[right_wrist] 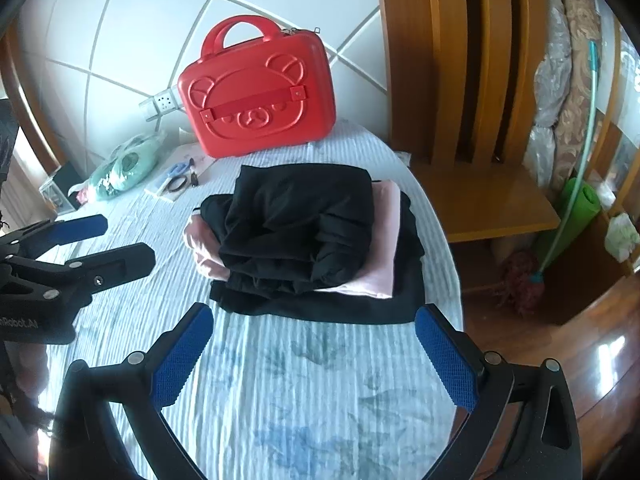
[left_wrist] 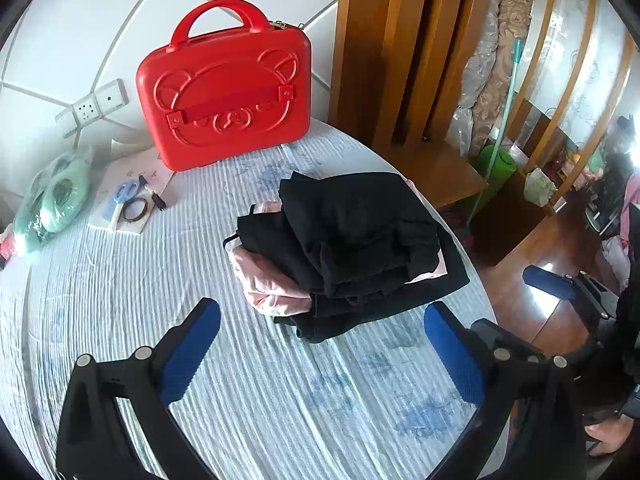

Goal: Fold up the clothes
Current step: 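Open the left tool while the right tool opens, withdraw from the stack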

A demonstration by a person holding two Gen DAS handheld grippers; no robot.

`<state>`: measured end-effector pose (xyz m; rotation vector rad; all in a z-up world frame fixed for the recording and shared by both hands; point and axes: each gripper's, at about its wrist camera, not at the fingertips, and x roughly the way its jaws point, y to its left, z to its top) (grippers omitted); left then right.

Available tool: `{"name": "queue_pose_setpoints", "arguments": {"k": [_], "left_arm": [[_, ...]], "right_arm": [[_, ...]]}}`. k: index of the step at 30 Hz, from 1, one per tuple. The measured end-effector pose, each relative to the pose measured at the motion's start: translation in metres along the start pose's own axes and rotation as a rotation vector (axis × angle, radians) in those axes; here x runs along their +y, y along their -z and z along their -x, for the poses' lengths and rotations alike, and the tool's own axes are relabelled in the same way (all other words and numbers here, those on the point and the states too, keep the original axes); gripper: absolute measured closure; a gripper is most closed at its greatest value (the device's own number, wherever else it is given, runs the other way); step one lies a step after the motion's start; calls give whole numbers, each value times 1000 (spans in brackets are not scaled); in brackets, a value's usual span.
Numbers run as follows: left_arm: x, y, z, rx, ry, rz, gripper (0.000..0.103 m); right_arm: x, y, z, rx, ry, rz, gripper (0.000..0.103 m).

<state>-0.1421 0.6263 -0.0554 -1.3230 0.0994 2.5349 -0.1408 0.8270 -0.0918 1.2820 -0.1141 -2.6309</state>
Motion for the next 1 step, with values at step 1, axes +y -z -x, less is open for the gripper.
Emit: {"name": "queue_pose_setpoints", "arguments": {"k": [1], "left_arm": [[0,0,0,0,-3,-3,0]], "right_arm": [[0,1,0,1,1,-1,1]]}}
